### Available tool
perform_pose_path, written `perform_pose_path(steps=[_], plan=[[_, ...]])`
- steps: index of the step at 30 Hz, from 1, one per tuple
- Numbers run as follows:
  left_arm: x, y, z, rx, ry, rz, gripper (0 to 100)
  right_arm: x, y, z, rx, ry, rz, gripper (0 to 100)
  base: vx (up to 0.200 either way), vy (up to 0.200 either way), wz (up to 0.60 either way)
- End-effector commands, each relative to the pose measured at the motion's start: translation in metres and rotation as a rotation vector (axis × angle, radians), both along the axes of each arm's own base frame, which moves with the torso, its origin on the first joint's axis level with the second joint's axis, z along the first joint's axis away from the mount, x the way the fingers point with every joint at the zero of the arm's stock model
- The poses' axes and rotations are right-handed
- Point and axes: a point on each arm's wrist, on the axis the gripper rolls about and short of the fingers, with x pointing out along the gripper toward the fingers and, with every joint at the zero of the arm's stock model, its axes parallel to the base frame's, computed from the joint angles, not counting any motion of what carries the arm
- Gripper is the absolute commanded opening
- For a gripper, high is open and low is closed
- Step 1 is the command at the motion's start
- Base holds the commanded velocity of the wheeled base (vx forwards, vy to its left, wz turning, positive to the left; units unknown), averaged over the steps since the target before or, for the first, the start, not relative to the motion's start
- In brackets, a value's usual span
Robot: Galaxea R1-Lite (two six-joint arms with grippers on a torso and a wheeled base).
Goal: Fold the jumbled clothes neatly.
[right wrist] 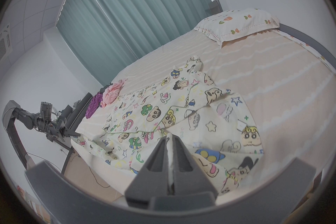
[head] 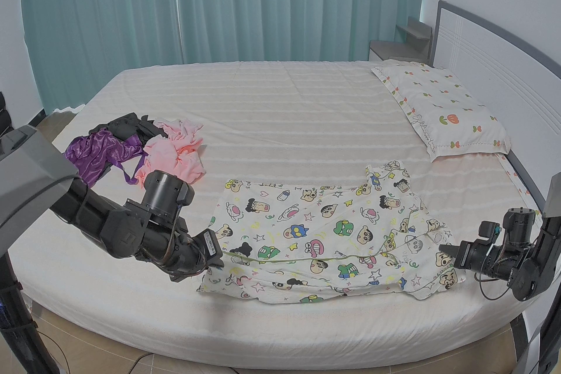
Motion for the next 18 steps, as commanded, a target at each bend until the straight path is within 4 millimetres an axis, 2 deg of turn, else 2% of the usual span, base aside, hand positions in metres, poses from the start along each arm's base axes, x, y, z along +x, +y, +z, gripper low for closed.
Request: perform_pose_path(steps=[1,14,18], plan=[[0.016,0.001,-0.016,0.015,0.024,0.027,0,0.014,-0.001,-0.009,0.001,0.002,-0.002,0,0.0,0.0,0.0],[0.053,0.006,-0.035,0.031,-0.009,0.087,0,0.045,-0.004,-0.015,0.038,-0.043,-0.022,0,0.0,0.0,0.0],[0.063,0.003,-0.039,0.034,-0.033,0.093,0,0.049,-0.003,-0.02,0.036,-0.034,-0.025,0,0.0,0.0,0.0]])
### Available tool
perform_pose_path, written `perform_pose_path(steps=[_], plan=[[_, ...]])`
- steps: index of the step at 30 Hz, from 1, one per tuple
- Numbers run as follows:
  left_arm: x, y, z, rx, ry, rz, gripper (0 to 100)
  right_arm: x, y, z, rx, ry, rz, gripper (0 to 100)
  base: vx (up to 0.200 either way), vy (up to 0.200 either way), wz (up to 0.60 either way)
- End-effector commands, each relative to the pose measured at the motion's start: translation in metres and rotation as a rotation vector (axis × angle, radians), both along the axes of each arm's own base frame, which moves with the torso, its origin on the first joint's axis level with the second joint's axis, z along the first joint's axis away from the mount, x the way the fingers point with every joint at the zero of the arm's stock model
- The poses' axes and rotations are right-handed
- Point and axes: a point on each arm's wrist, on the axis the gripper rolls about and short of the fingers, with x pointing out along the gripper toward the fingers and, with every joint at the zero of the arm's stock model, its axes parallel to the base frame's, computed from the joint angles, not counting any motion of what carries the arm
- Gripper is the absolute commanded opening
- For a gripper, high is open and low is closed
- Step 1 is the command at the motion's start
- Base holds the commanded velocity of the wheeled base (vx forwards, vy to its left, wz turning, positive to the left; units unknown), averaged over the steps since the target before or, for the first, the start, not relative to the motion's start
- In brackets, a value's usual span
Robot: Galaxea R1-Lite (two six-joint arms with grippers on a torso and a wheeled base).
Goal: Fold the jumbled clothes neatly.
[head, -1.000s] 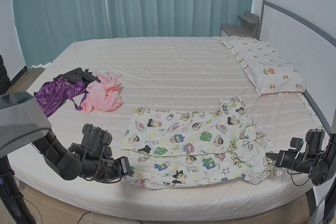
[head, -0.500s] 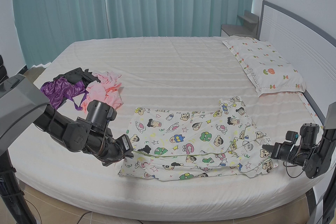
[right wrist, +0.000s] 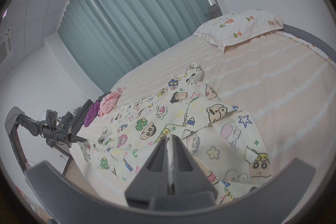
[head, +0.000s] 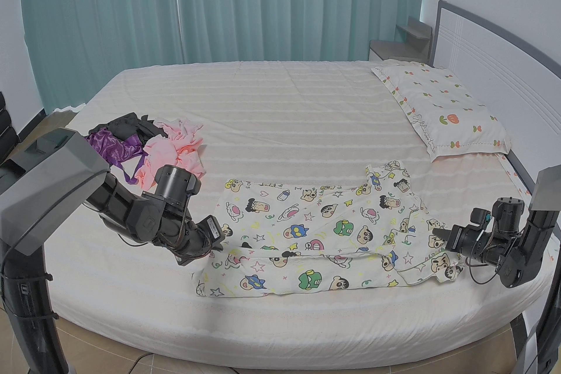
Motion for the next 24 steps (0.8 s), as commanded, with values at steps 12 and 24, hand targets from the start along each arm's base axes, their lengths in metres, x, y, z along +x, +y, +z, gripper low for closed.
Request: perform_pose_path(steps=[12,24], plan=[[0.04,-0.011,-0.029,0.056,-0.04,0.049,0,0.016,-0.001,-0.02,-0.001,0.023,-0.014,0,0.0,0.0,0.0],[0.054,-0.018,-0.038,0.062,-0.056,0.048,100,0.018,-0.002,-0.032,0.0,0.054,-0.018,100,0.0,0.0,0.0]])
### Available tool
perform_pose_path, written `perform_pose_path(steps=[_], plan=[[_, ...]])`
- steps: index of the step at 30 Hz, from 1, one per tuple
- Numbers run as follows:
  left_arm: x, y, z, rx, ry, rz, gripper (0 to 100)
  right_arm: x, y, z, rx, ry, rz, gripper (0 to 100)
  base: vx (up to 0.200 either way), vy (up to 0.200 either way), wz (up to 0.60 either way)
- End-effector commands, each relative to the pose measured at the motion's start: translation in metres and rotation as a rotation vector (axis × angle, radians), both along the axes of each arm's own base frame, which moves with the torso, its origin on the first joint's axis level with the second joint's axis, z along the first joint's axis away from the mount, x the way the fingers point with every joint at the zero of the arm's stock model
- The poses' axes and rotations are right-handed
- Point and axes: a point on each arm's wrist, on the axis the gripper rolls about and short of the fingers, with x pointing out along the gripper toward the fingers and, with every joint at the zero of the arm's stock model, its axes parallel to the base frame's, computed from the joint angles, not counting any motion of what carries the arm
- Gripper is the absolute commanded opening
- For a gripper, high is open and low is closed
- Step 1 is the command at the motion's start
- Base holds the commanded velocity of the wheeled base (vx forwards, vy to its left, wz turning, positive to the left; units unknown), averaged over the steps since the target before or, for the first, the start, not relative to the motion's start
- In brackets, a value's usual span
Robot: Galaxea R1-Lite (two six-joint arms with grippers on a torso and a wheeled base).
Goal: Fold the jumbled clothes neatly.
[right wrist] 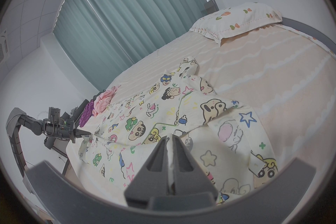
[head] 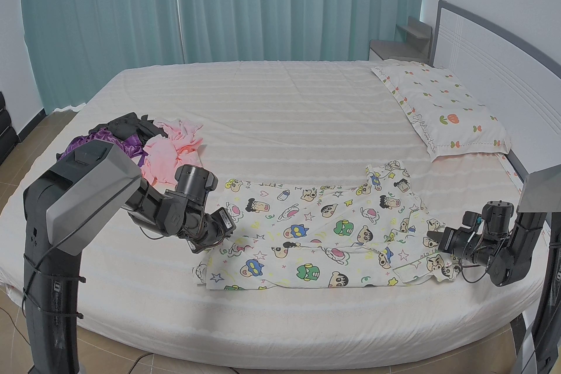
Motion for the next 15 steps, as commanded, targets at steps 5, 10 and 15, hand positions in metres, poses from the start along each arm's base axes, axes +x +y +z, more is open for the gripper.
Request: perform_pose_path(steps=[5,10,15], plan=[[0.005,-0.002,-0.004,-0.002,-0.002,0.003,100,0.0,0.0,-0.008,-0.01,0.023,-0.019,100,0.0,0.0,0.0],[0.004,0.003,0.003,-0.027,-0.001,0.052,100,0.001,-0.004,-0.001,-0.03,-0.003,-0.064,100,0.0,0.0,0.0],[-0.016,0.021,0.043,-0.047,-0.043,0.058,100,-0.008,-0.023,0.028,-0.042,-0.067,-0.142,100,0.0,0.0,0.0]])
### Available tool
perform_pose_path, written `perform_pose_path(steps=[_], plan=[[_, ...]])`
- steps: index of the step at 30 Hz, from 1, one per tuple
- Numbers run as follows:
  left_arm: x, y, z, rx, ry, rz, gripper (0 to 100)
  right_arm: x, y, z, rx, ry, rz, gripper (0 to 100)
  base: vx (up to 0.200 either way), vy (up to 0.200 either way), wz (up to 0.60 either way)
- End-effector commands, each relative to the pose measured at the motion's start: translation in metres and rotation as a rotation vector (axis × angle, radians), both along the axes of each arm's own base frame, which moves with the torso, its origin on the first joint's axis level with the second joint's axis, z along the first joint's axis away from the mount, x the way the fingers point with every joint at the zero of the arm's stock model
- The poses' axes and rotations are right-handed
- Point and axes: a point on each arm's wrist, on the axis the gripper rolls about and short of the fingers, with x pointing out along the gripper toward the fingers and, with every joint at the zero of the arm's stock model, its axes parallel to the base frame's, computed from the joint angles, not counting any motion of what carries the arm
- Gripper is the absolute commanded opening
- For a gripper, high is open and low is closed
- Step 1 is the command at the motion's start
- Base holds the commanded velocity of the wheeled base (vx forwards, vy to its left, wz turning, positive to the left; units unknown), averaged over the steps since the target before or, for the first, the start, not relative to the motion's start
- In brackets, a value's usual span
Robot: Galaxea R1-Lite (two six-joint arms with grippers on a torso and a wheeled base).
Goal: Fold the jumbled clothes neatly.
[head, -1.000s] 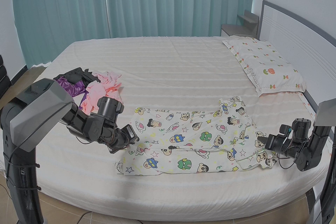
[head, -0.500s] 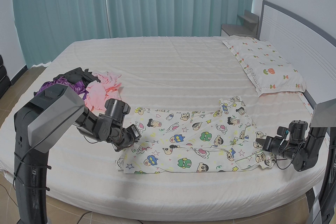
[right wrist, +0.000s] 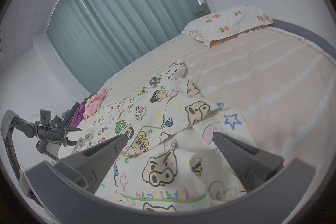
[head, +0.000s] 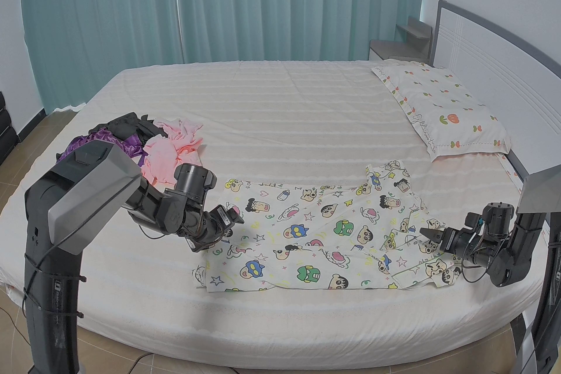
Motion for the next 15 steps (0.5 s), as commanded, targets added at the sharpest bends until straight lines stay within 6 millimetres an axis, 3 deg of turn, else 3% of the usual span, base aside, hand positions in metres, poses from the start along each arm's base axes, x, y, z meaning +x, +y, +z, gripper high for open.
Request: perform_pose_path(steps=[1,7,8,9,11,15], plan=[[-0.018,0.018,0.045,-0.023,-0.064,0.011,100,-0.011,-0.016,0.032,-0.013,-0.071,-0.063,100,0.0,0.0,0.0],[-0.063,0.034,0.083,-0.054,-0.097,0.02,100,-0.03,-0.02,0.057,-0.005,-0.113,-0.091,100,0.0,0.0,0.0],[-0.063,0.034,0.083,-0.054,-0.097,0.02,100,-0.03,-0.02,0.057,-0.005,-0.113,-0.091,100,0.0,0.0,0.0],[-0.081,0.033,0.086,-0.089,-0.101,0.039,100,-0.033,-0.019,0.058,0.015,-0.107,-0.095,100,0.0,0.0,0.0],[-0.096,0.025,0.09,-0.154,-0.127,0.058,100,-0.035,-0.018,0.056,0.041,-0.092,-0.104,100,0.0,0.0,0.0],[-0.111,0.023,0.098,-0.269,-0.157,0.103,100,-0.035,-0.021,0.059,0.104,-0.105,-0.141,100,0.2,0.0,0.0]])
